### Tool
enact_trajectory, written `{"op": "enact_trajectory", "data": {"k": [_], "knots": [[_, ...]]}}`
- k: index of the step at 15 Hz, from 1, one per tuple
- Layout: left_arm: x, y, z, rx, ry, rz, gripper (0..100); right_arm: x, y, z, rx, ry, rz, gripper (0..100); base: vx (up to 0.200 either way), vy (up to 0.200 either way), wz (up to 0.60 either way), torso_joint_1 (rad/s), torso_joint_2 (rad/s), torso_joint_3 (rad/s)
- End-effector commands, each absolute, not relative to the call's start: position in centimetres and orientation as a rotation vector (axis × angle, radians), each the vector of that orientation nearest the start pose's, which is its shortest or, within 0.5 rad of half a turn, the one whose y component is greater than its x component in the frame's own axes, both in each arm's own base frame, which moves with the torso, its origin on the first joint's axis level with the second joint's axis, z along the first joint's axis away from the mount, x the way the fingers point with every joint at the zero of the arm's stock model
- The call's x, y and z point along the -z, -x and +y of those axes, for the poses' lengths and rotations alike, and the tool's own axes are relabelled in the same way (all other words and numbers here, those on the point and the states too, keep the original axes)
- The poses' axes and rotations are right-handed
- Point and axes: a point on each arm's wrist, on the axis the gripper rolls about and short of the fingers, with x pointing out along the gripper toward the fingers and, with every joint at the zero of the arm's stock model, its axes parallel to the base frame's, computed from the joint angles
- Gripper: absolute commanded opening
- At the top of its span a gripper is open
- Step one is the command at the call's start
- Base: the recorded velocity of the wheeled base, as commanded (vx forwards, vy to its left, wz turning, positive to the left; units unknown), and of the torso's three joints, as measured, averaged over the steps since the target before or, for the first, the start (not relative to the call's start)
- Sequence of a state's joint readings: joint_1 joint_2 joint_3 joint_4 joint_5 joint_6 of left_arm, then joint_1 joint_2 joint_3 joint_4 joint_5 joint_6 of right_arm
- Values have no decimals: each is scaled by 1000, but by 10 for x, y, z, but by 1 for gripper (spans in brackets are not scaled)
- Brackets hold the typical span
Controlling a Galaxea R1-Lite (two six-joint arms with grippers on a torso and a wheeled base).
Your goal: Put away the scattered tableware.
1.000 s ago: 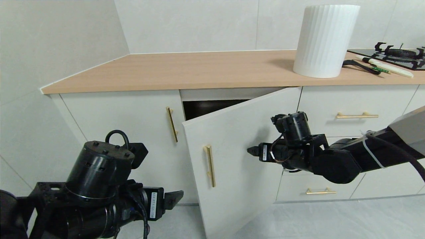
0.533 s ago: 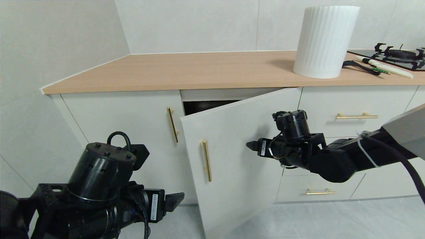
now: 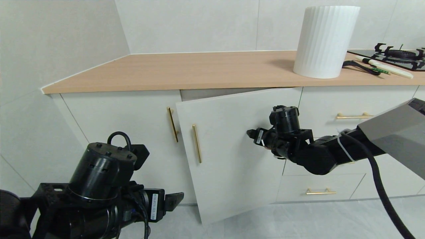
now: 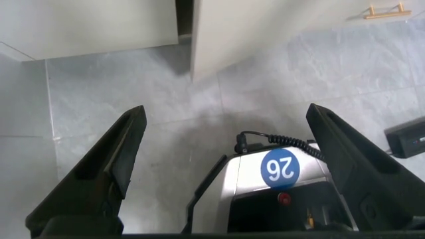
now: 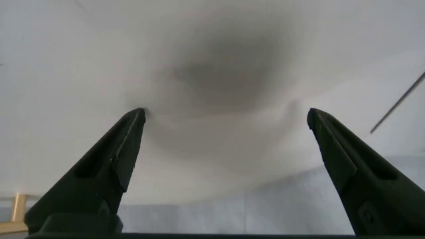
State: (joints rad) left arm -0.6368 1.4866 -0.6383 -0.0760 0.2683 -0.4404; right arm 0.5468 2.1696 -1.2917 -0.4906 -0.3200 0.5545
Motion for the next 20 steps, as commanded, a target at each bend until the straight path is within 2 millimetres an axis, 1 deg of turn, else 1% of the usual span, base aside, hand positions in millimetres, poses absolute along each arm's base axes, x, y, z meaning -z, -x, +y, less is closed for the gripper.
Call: {"op": "enact_trajectory", "data": {"k": [1,4,5,8,12,13,15,16,18,19,20], "knots": [[-146,-181,-126,187,77,756,100,-114,-387,220,-77,-385,388,100,0,0,0,0,0,0],[-146,-181,-126,187,79,756,100,-112,-399,220,-26,-409,353,100,0,0,0,0,0,0],[-146,-181,-126,187,79,756,100,-109,-402,221,-7,-410,340,100,0,0,0,0,0,0],[-146,-180,-126,187,76,757,100,-106,-410,222,25,-413,298,100,0,0,0,0,0,0],[-145,-181,-126,186,77,759,100,-103,-419,219,73,-414,271,100,0,0,0,0,0,0],[-145,-181,-126,186,76,759,100,-102,-421,218,79,-413,270,100,0,0,0,0,0,0],[-145,-181,-126,186,76,759,100,-106,-419,217,72,-420,267,100,0,0,0,0,0,0],[-146,-180,-126,187,76,757,100,-115,-410,215,59,-423,275,100,0,0,0,0,0,0],[-146,-180,-126,187,76,757,100,-123,-385,209,-52,-424,350,100,0,0,0,0,0,0],[-146,-180,-126,187,76,757,100,-129,-359,201,-202,-431,439,100,0,0,0,0,0,0],[-146,-180,-126,187,76,757,100,-135,-341,194,-317,-440,494,100,0,0,0,0,0,0]]}}
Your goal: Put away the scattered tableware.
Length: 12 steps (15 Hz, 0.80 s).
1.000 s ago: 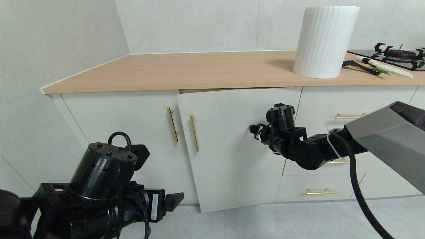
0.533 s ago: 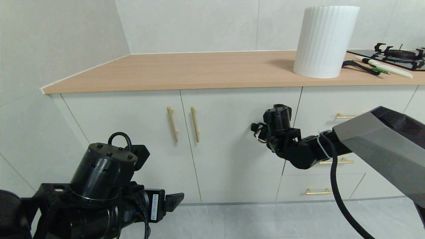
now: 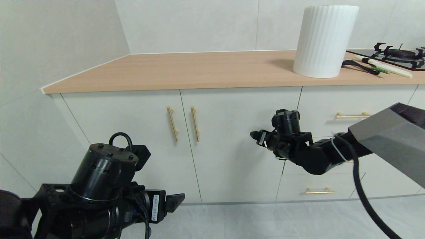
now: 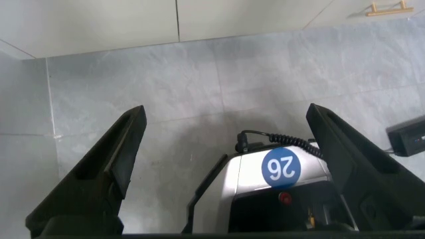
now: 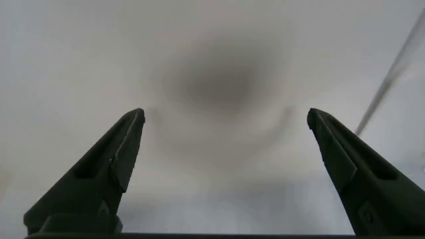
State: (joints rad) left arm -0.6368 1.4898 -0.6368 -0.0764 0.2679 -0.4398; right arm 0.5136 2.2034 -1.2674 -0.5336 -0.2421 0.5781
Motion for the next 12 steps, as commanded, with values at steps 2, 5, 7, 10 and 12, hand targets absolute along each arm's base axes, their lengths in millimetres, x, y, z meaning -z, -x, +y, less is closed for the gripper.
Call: {"op": "enact_trajectory", "data": {"k": [2,5,7,10,12], "knots": [[-145,-180,-126,187,74,759,100,-142,-324,187,-423,-441,536,100,0,0,0,0,0,0],[-146,-180,-125,184,75,753,100,-141,-322,186,-427,-410,533,100,0,0,0,0,0,0],[-148,-179,-125,183,77,743,100,-146,-320,184,-413,-408,521,100,0,0,0,0,0,0],[-155,-177,-122,161,69,703,100,-153,-299,168,-298,-314,469,100,0,0,0,0,0,0],[-160,-175,-117,133,73,670,100,-165,-274,149,-223,-299,418,100,0,0,0,0,0,0]]}}
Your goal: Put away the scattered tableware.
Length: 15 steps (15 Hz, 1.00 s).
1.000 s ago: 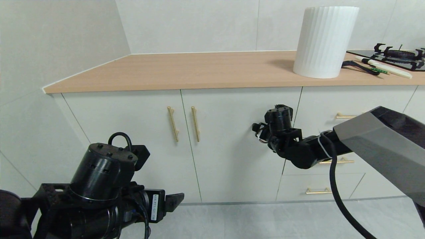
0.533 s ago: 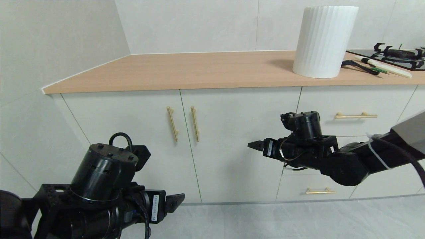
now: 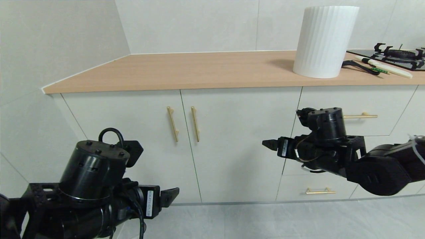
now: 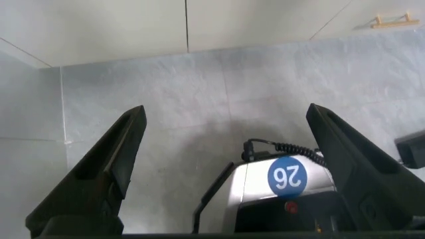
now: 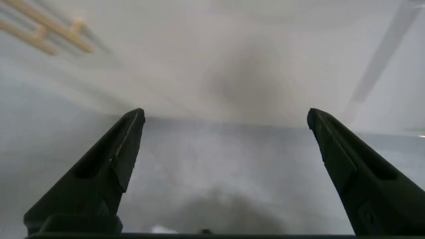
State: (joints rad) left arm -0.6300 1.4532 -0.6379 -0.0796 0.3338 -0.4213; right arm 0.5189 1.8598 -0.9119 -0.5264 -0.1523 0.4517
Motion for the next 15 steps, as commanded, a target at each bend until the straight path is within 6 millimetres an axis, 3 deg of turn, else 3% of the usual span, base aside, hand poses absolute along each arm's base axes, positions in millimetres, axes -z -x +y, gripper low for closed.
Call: {"op": "enact_trajectory", "data": {"k": [1,3,4,5,6,7,9,12,15], "knots": [[-163,-173,-114,104,74,649,100,-176,-261,136,-187,-308,380,100,0,0,0,0,0,0],[-171,-162,-98,5,78,570,100,-200,-223,107,-117,-331,279,100,0,0,0,0,0,0],[-174,-158,-93,-15,88,545,100,-204,-213,100,-108,-332,255,100,0,0,0,0,0,0],[-185,-139,-76,-45,127,468,100,-213,-178,76,-79,-315,183,100,0,0,0,0,0,0],[-189,-129,-68,-50,141,433,100,-214,-162,65,-69,-303,152,100,0,0,0,0,0,0],[-192,-106,-47,-67,119,362,100,-216,-128,44,-49,-266,76,100,0,0,0,0,0,0],[-188,-65,-18,-95,28,238,100,-215,-85,18,27,-211,-20,100,0,0,0,0,0,0],[-184,-12,6,-105,-56,33,100,-210,-27,-1,91,-150,-102,100,0,0,0,0,0,0],[-174,18,15,-177,-77,-34,100,-202,15,-9,190,-46,-209,100,0,0,0,0,0,0]]}}
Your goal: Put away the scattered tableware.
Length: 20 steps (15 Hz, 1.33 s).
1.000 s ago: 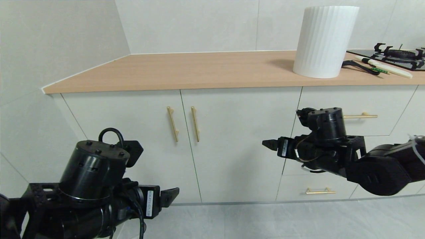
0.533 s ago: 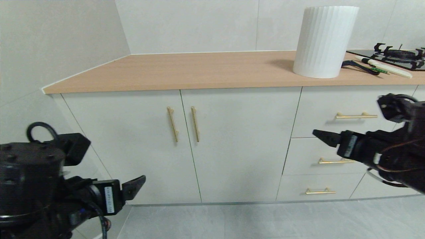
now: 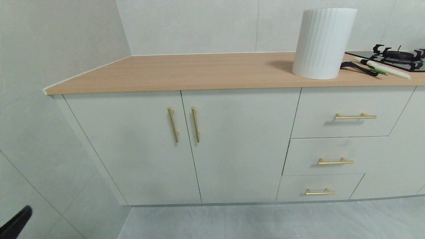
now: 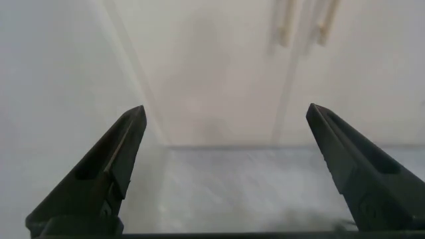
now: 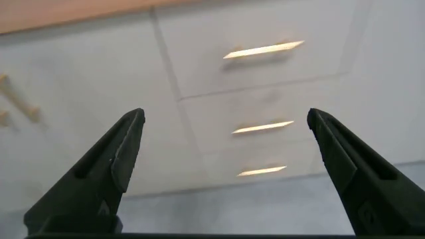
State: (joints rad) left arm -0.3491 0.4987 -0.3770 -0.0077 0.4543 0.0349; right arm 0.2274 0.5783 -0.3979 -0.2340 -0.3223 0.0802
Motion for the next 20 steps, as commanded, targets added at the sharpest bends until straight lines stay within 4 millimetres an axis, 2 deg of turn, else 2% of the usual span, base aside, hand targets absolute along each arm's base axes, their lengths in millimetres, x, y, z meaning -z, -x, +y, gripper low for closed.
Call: {"op": "enact_trajectory", "data": {"k": [1,2,3,5,7,9,10,11,12,13,14,16,20], "knots": [[-171,25,16,-193,-84,-55,100,-199,28,-10,220,-18,-268,100,0,0,0,0,0,0],[-164,33,17,-225,-80,-77,100,-194,51,-11,200,29,-368,100,0,0,0,0,0,0],[-158,36,16,-236,-75,-86,100,-190,58,-10,204,69,-395,100,0,0,0,0,0,0],[-153,42,15,-264,-68,-119,100,-184,67,-7,258,85,-421,100,0,0,0,0,0,0],[-147,39,12,-304,-37,-109,100,-173,70,-6,284,87,-402,100,0,0,0,0,0,0],[-130,43,9,-351,-44,-124,100,-157,58,-6,272,70,-339,100,0,0,0,0,0,0],[-119,42,7,-327,-63,-111,100,-142,49,-5,246,65,-280,100,0,0,0,0,0,0],[-109,37,7,-317,-59,-77,100,-116,36,-3,164,83,-185,100,0,0,0,0,0,0],[-105,35,7,-314,-53,-66,100,-106,31,-3,130,85,-150,100,0,0,0,0,0,0],[-89,29,6,-261,-49,-15,100,-84,23,-2,82,66,-72,100,0,0,0,0,0,0],[-79,25,4,-189,-36,-6,100,-82,23,-2,75,56,-59,100,0,0,0,0,0,0],[-79,23,1,-41,45,-35,100,-78,23,-1,48,30,-22,100,0,0,0,0,0,0],[-76,23,-1,74,-55,7,100,-76,23,0,18,-14,-3,100,0,0,0,0,0,0]]}}
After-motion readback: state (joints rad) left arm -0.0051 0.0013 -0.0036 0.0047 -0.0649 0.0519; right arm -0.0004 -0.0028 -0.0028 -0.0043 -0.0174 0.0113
